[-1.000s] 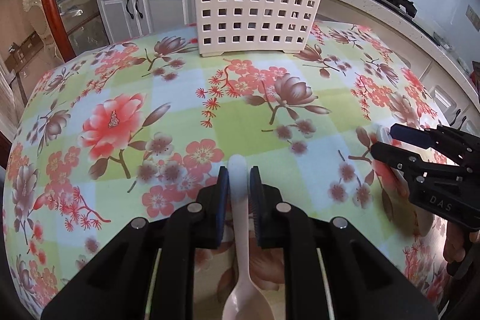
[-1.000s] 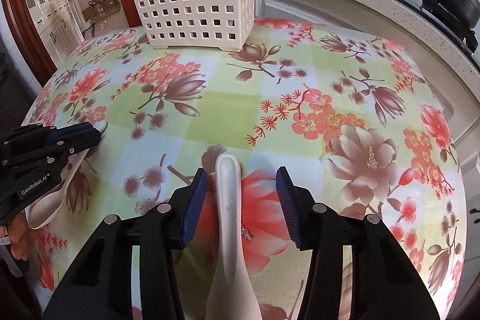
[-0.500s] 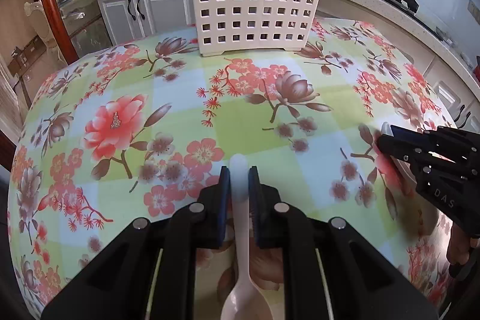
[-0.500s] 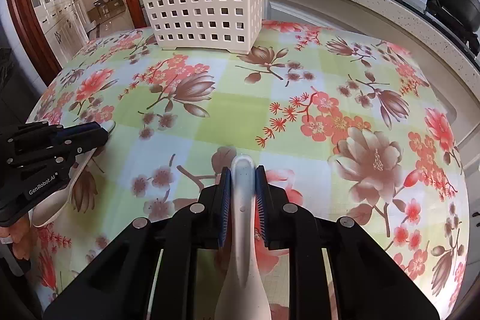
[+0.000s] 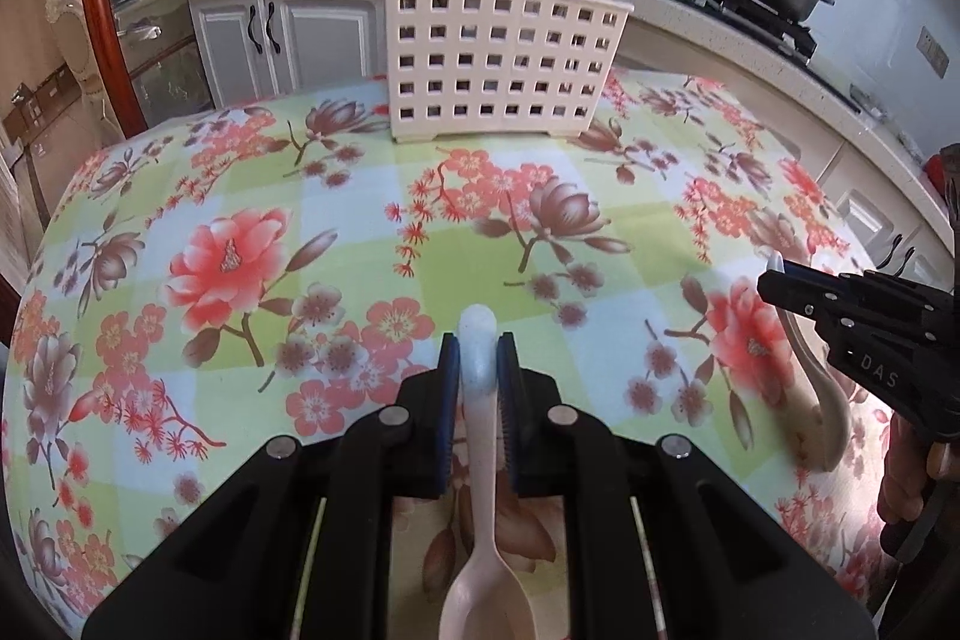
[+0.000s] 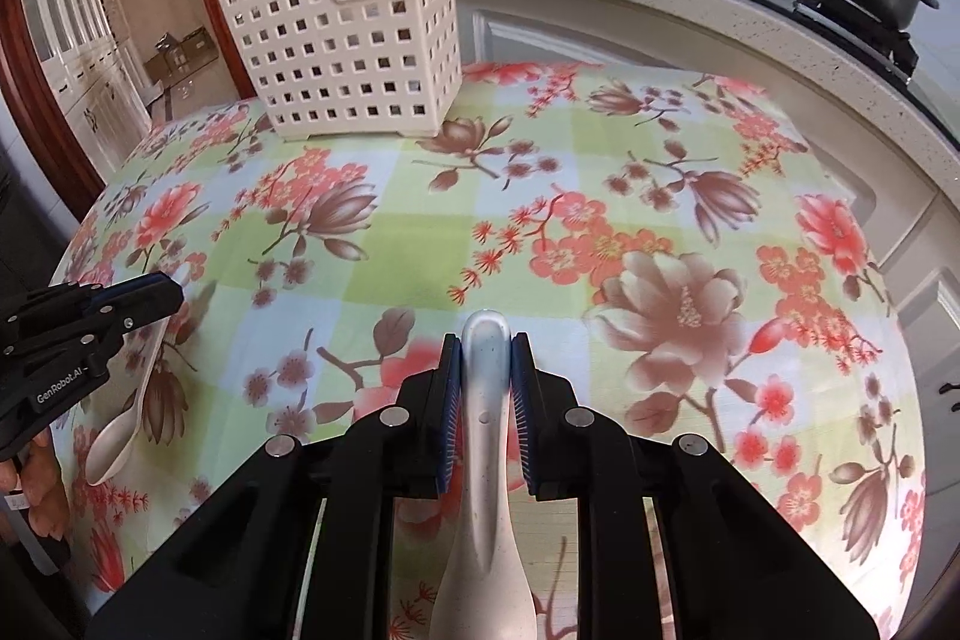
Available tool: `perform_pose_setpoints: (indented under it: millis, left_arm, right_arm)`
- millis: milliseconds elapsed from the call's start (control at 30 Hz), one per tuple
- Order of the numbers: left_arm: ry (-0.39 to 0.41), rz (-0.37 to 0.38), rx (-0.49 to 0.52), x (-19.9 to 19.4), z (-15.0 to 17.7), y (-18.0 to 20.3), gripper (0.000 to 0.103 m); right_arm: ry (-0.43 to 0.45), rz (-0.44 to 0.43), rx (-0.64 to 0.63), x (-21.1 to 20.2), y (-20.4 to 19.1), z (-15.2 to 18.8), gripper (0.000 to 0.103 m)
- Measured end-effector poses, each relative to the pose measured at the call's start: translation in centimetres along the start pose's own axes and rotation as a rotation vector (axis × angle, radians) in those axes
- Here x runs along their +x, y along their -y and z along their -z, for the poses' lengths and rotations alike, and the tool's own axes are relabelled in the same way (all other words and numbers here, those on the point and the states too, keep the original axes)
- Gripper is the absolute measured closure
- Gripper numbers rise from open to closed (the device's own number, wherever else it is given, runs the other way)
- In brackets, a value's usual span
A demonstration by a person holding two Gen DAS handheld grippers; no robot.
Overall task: Organize utensils
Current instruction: 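Close the right gripper on a white spoon handle while the left gripper grasps another, then lift both held white spoons and carry them toward the basket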
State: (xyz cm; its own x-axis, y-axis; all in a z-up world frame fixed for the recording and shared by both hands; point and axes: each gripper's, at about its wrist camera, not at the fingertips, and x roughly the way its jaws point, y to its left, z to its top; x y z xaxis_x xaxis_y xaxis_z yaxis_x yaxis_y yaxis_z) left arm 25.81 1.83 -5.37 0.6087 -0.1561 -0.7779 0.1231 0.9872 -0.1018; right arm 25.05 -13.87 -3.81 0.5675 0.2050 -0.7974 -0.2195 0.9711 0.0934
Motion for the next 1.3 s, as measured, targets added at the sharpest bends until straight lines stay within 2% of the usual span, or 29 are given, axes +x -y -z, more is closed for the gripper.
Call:
perform_pose_setpoints:
  millis: [267, 500, 1300]
  left_arm:
    - [0.075, 0.006, 0.006, -2.2, -0.7, 0.1, 0.09]
    - [0.135, -0.019, 0.006, -3.8, -1.1, -0.3, 0.09]
    - [0.216, -0.018, -0.004, -7.1, -1.7, -0.5, 0.091]
  right_arm:
    - [0.045, 0.013, 0.021, -2.0, 0.9, -0.6, 0.085]
    - [0.079, 0.021, 0.04, -3.6, 1.7, -1.1, 0.085]
    - [0.149, 0.028, 0.043, -7.0, 2.2, -1.8, 0.084]
